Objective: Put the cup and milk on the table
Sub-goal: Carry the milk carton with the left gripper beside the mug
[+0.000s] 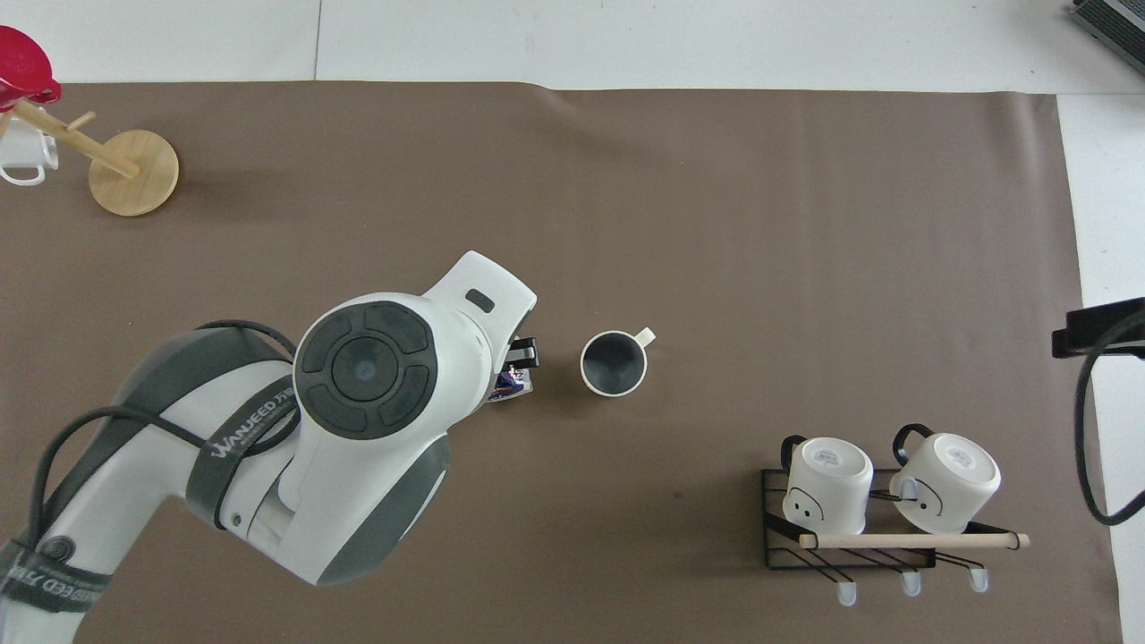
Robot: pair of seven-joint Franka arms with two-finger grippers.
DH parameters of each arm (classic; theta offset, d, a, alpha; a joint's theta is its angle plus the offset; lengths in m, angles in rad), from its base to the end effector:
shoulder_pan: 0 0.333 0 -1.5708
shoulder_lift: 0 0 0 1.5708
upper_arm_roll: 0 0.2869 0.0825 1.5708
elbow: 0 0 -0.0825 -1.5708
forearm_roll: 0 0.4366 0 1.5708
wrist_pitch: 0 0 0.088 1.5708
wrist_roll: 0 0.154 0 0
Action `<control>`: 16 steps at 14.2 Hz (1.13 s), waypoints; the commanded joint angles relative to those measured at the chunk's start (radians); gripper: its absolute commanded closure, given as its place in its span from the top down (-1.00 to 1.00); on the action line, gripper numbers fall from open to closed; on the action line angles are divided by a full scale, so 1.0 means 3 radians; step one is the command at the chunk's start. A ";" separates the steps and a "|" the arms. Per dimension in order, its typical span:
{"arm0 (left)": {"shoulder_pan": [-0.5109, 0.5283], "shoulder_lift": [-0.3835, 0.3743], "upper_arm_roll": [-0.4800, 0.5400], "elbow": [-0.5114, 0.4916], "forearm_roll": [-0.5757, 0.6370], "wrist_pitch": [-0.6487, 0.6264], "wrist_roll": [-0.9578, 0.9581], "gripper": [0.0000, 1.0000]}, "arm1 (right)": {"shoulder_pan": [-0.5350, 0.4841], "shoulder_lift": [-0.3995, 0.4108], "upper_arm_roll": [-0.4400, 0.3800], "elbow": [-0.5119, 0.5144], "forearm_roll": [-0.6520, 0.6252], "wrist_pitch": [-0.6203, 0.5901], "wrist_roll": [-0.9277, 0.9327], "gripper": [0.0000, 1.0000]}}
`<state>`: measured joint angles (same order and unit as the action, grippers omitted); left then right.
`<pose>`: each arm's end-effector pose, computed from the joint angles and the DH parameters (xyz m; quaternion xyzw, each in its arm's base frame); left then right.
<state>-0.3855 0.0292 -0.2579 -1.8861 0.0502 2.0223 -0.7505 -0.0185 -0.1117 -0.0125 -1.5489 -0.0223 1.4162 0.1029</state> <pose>0.5103 -0.3756 0.4045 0.9974 0.0440 0.0539 0.0197 0.5561 -0.0213 0.6114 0.9975 -0.0684 -0.0101 0.0107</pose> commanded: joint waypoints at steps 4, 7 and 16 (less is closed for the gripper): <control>-0.0070 0.0132 0.0047 0.0033 0.0124 0.0187 -0.0080 0.13 | -0.0010 -0.0073 0.0011 -0.0088 0.0039 0.0029 -0.0098 1.00; -0.0070 0.0138 0.0047 -0.0012 0.0185 0.0218 -0.0030 0.13 | -0.0015 -0.0073 0.0011 -0.0088 0.0039 0.0029 -0.0093 1.00; -0.0075 0.0102 0.0047 -0.0181 0.0196 0.0300 0.0063 0.28 | -0.0020 -0.0073 0.0006 -0.0088 0.0039 0.0029 -0.0087 1.00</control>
<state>-0.3882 0.0708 -0.2575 -1.9164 0.0870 2.0877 -0.7381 -0.0186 -0.1117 -0.0094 -1.5490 -0.0221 1.4162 0.1029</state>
